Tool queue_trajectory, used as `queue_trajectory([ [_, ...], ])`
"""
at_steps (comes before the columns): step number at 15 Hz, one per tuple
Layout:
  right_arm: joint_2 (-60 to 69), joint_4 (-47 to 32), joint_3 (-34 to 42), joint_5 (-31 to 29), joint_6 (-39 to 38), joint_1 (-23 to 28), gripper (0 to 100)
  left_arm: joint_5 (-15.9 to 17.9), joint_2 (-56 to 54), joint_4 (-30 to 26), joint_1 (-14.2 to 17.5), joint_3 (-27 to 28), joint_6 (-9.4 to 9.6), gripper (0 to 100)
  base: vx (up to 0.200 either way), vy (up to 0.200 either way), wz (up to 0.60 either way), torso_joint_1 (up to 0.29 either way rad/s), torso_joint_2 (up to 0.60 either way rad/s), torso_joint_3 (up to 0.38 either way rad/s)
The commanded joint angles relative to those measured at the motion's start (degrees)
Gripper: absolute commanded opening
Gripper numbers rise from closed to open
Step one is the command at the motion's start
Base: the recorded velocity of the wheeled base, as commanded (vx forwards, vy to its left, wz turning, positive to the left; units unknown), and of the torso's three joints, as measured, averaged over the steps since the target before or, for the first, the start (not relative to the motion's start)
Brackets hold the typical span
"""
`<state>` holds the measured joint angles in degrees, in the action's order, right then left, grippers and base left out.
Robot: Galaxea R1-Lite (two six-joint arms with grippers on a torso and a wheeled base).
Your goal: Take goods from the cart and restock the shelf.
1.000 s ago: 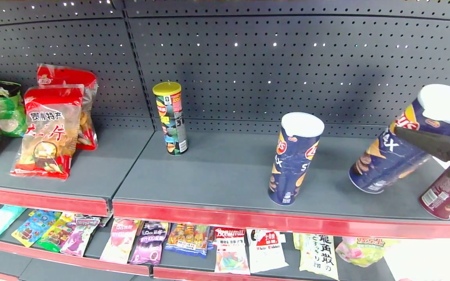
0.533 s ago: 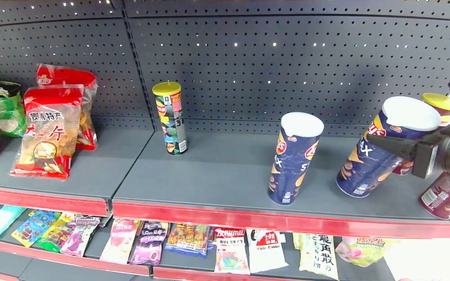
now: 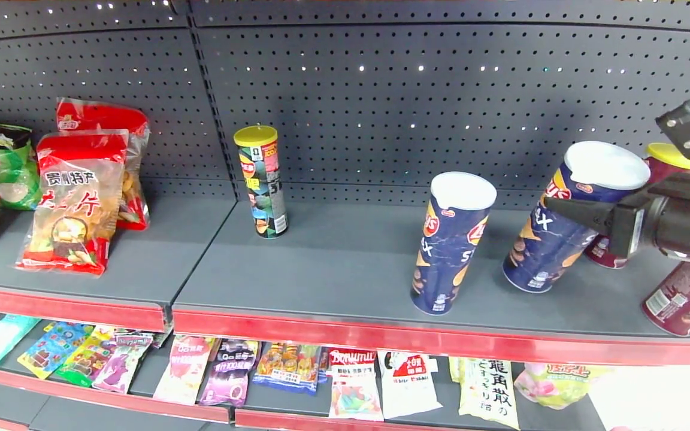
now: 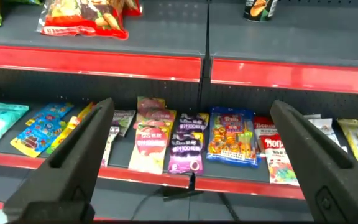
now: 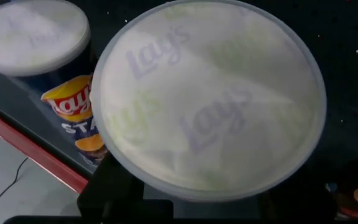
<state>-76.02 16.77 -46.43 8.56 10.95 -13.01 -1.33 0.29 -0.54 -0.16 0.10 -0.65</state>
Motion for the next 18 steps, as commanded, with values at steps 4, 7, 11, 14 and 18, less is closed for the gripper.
queue_trajectory([
  [4, -11.1, -0.1, -9.6, 2.8, 0.0, -0.4, 0, 0.1, -0.1, 0.0, 0.0, 0.0, 0.21, 100, 0.000, 0.000, 0.00, 0.000, 0.00, 0.000],
  [7, -17.1, 3.1, -13.1, 5.9, 0.2, 0.8, 0, 0.1, -0.1, 0.0, 0.0, 0.0, 0.21, 100, 0.000, 0.000, 0.00, 0.000, 0.00, 0.000],
  [11, -21.1, 3.6, -16.4, 11.0, 0.0, 0.8, 0, 0.1, -0.1, 0.0, 0.0, 0.0, 0.21, 100, 0.000, 0.000, 0.00, 0.000, 0.00, 0.000],
  [14, -23.5, 3.6, -17.7, 12.0, 0.1, 0.5, 0, 0.1, -0.1, 0.0, 0.0, 0.0, 0.21, 100, 0.000, 0.000, 0.00, 0.000, 0.00, 0.000],
  [18, -25.9, 3.6, -20.4, 13.0, 0.1, 0.4, 0, 0.1, -0.1, 0.0, 0.0, 0.0, 0.29, 100, 0.000, 0.000, 0.00, 0.000, 0.00, 0.000],
])
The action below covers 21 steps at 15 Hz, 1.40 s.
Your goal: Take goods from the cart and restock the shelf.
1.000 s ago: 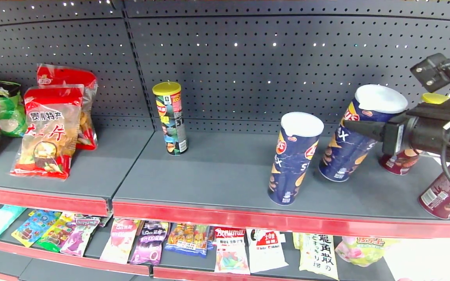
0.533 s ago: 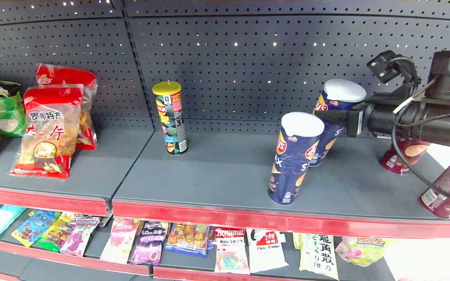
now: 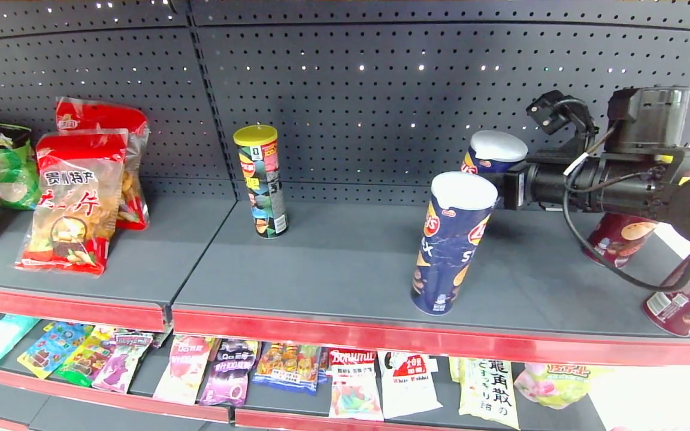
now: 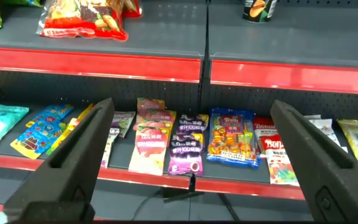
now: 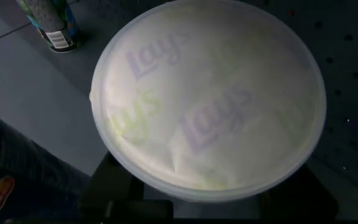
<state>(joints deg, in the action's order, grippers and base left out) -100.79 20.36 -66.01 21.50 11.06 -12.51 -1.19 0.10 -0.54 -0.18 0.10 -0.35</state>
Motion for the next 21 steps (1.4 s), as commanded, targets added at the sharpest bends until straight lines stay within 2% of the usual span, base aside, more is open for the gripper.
queue_trajectory([
  [1, -1.6, -0.1, -1.4, 0.3, 0.0, -0.1, 0, 0.0, 0.1, 0.0, 0.0, 0.0, 0.09, 100, 0.000, 0.000, 0.00, 0.000, 0.00, 0.000],
  [21, -3.7, -0.2, -2.3, 0.6, 0.1, -2.0, 0, 0.0, 0.1, 0.1, 0.0, -0.1, 0.27, 100, 0.000, 0.000, 0.00, 0.000, 0.00, 0.000],
])
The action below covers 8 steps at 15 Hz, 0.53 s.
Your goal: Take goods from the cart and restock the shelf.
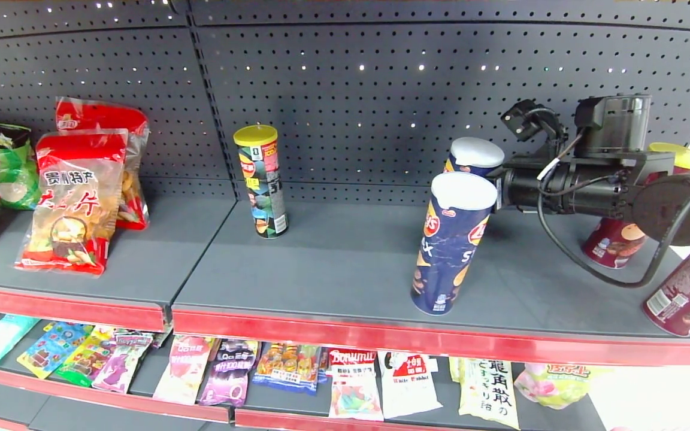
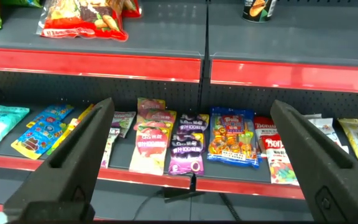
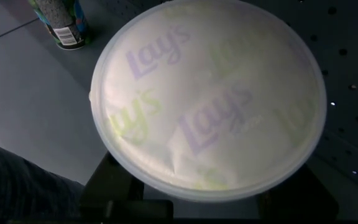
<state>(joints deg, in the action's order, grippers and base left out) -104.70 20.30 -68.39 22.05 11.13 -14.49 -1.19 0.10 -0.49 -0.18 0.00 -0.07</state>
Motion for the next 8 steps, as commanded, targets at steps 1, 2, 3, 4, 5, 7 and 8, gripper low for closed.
queue_trajectory([
  [1, 0.2, -0.2, 0.2, -0.1, 0.0, 0.0, 0, 0.1, 0.1, 0.0, 0.0, 0.0, -0.01, 100, 0.000, 0.000, 0.00, 0.000, 0.00, 0.000],
  [2, 0.3, -0.2, 0.2, -0.1, 0.0, 0.1, 0, 0.1, 0.1, 0.0, 0.0, 0.0, -0.01, 100, 0.000, 0.000, 0.00, 0.000, 0.00, 0.000],
  [3, 0.4, -0.3, 0.1, -0.1, 0.0, 0.2, 0, 0.0, 0.1, 0.0, 0.0, 0.0, -0.01, 100, 0.000, 0.000, 0.00, 0.000, 0.00, 0.000],
  [4, 0.5, -0.3, 0.1, -0.1, -0.1, 0.3, 0, 0.0, 0.1, 0.0, 0.0, 0.0, -0.01, 100, 0.000, 0.000, 0.00, 0.000, 0.00, 0.000],
  [5, 0.9, -0.3, 0.1, -0.2, -0.1, 0.3, 0, 0.1, 0.1, 0.0, 0.0, 0.0, -0.01, 100, 0.000, 0.000, 0.00, 0.000, 0.00, 0.000],
  [7, 1.3, -0.3, 0.4, -0.2, -0.1, 0.4, 0, 0.0, 0.1, 0.0, 0.0, 0.0, -0.01, 100, 0.000, 0.000, 0.00, 0.000, 0.00, 0.000],
  [8, 1.5, -0.3, 0.5, -0.2, -0.1, 0.3, 0, 0.1, 0.1, 0.0, 0.0, 0.0, -0.01, 100, 0.000, 0.000, 0.00, 0.000, 0.00, 0.000],
])
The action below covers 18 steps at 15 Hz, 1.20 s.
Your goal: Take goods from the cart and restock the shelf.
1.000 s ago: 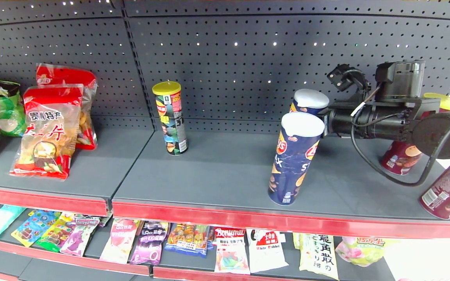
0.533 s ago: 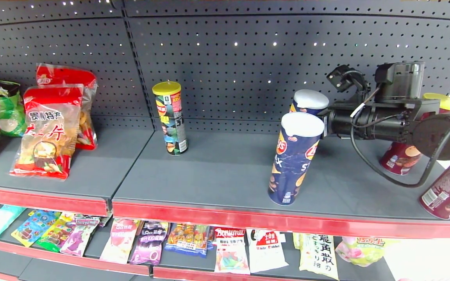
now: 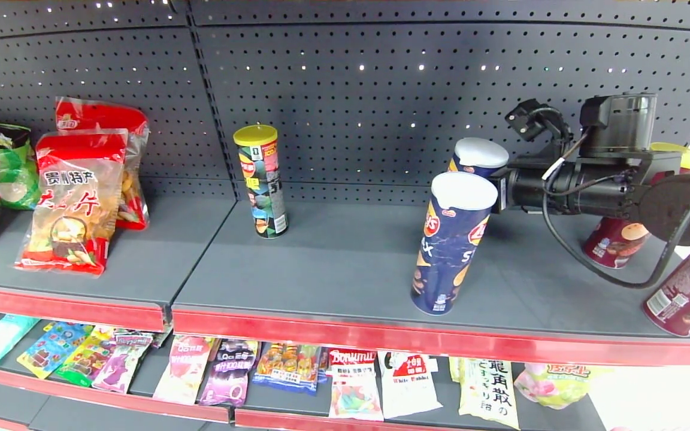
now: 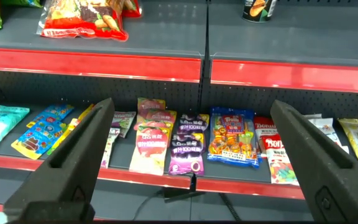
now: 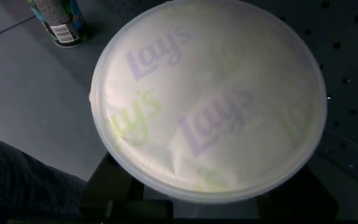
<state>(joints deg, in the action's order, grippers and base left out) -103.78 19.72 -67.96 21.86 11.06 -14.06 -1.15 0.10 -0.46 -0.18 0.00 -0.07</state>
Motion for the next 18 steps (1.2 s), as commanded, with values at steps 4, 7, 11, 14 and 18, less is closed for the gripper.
queue_trajectory([
  [4, -0.4, 0.3, 0.2, -0.1, 0.0, -0.3, 0, -0.1, 0.1, -0.1, 0.0, 0.0, -0.01, 100, 0.000, 0.000, 0.00, 0.000, 0.00, 0.000],
  [7, -0.5, 0.4, 1.1, -0.1, 0.2, -0.4, 100, -0.1, 0.1, -0.1, 0.0, 0.0, -0.01, 100, 0.000, 0.000, 0.00, 0.000, 0.00, 0.000],
  [11, -0.6, 0.6, 0.8, -0.1, 0.1, -0.4, 100, -0.1, 0.1, -0.1, 0.0, 0.0, -0.01, 100, 0.000, 0.000, 0.00, 0.000, 0.00, 0.000],
  [14, 0.1, 0.6, 1.3, -0.1, 0.1, -0.3, 100, -0.1, 0.1, -0.1, 0.0, 0.0, -0.01, 100, 0.000, 0.000, 0.00, 0.000, 0.00, 0.000],
  [18, 4.5, 0.5, 3.6, -1.0, 0.0, 0.4, 100, 0.0, 0.1, -0.1, 0.0, 0.0, -0.01, 100, 0.000, 0.000, 0.00, 0.000, 0.00, 0.000],
])
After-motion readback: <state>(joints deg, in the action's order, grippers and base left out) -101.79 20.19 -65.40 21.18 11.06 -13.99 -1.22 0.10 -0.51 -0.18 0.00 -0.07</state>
